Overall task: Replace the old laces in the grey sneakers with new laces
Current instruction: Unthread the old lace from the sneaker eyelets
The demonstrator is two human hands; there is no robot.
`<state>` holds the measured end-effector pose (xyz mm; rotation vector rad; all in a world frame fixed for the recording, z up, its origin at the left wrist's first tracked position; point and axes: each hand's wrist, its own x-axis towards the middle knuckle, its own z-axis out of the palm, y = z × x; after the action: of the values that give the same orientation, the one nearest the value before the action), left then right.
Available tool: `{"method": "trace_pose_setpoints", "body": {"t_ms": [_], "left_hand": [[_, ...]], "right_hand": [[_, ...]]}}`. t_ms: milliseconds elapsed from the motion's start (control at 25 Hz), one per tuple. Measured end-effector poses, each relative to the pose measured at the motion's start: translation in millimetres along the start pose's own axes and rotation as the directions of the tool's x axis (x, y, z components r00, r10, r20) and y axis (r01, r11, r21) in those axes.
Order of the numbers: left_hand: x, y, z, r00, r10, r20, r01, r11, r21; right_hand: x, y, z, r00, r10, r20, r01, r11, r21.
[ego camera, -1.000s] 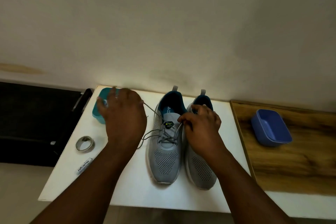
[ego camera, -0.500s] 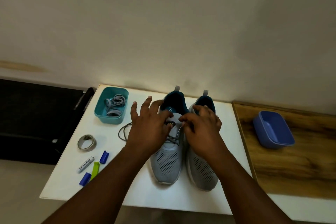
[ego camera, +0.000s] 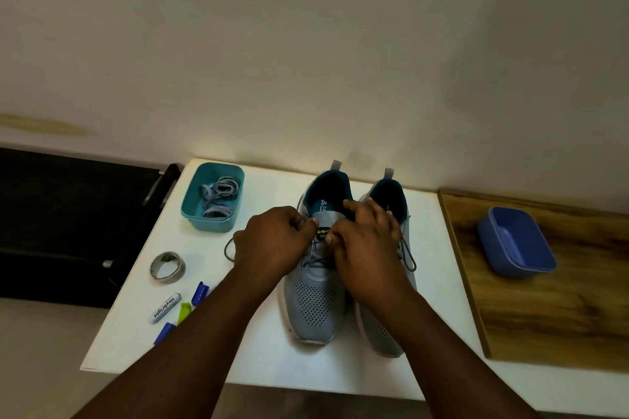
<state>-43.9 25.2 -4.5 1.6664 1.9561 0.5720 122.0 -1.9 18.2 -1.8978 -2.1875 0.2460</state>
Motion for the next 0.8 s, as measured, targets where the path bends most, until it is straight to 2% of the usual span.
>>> {"method": "trace_pose_setpoints", "body": {"t_ms": [120, 240, 400, 480, 600, 720, 800], "left_hand": [[-1, 3, 0, 1.0, 0.0, -0.028, 0.001, 1.0, 0.023], [-1, 3, -3, 0.997, 0.028, -0.067, -0.023, 0.997, 0.071], [0, 3, -6, 0.995, 0.035, -0.097, -0.025, 0.994, 0.107], [0, 5, -4, 0.996, 0.055, -0.075, -0.047, 0.994, 0.096], [0, 6, -5, 0.995, 0.077, -0.068, -0.069, 0.991, 0.113], [1, 3, -6, 0.993, 0.081, -0.083, -0.074, 0.993, 0.087], [2, 1, -6, 0.993, 0.085, -0.088, -0.077, 0.993, 0.092]], "right_hand": [[-1, 2, 1, 0.998, 0.069, -0.012, -0.069, 0.997, 0.026], [-5, 3, -2, 0.996, 0.089, -0.027, -0.091, 0.992, -0.087], [-15, 13, -18, 0.972, 0.236, -0.014, -0.232, 0.94, -0.252], [-15, 5, -13, 0.987, 0.147, -0.059, -0.157, 0.963, -0.22], [-6, -14, 5, 0.994, -0.09, -0.066, 0.075, 0.977, -0.202], [2, -16, 17, 0.998, -0.067, 0.01, 0.068, 0.985, -0.158], [1, -8, 14, 0.998, -0.042, -0.055, 0.035, 0.992, -0.122]]}}
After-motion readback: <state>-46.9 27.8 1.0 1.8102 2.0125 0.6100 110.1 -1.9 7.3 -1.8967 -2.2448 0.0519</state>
